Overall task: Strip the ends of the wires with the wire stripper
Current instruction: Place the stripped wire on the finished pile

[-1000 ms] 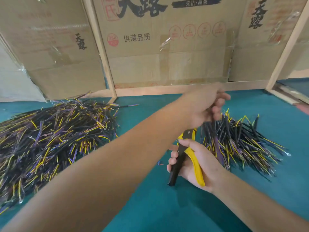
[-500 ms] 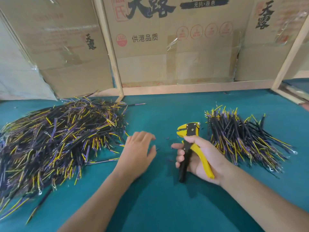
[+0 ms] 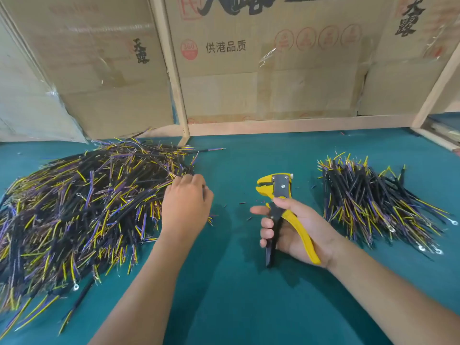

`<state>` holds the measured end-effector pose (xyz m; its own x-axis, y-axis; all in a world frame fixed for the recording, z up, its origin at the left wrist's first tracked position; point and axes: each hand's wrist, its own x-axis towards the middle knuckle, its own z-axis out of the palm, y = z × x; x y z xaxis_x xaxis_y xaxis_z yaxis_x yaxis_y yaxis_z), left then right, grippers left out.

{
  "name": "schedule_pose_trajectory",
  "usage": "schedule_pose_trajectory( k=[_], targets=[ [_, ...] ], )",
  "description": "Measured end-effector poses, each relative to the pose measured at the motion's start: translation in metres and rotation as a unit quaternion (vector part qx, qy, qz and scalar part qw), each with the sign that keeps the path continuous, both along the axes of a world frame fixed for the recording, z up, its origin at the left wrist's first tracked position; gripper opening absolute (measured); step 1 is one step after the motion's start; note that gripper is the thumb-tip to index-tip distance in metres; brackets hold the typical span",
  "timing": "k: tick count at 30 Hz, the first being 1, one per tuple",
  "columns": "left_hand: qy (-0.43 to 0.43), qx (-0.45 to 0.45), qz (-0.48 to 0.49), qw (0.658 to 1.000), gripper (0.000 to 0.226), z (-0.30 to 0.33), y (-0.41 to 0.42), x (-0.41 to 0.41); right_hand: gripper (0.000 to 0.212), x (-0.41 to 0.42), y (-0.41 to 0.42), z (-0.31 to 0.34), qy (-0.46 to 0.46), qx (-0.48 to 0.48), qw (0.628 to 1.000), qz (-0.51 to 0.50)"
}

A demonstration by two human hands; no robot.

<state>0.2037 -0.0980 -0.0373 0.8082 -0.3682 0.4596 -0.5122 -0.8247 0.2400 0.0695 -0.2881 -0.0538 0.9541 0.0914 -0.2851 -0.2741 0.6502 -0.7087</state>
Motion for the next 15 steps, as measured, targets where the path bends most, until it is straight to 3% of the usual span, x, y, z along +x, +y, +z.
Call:
schedule_pose_trajectory(
  k=[6,10,15],
  targets=[
    [-0.056,0.004,0.115,0.992,0.02,0.01,0.017,0.007,0.058,-0.001,-0.008,-0.004,0.002,0.003,1.0,0.019],
    [0.018,0.061,0.235,0.97,0.028,0.016,0.051,0.018,0.053,0.0,-0.008,-0.004,0.006,0.011,1.0,0.021],
    [0.043,0.093,0.232,0.967,0.023,0.015,0.057,0.024,0.051,0.001,-0.008,-0.005,0.007,0.014,1.0,0.017]
  ],
)
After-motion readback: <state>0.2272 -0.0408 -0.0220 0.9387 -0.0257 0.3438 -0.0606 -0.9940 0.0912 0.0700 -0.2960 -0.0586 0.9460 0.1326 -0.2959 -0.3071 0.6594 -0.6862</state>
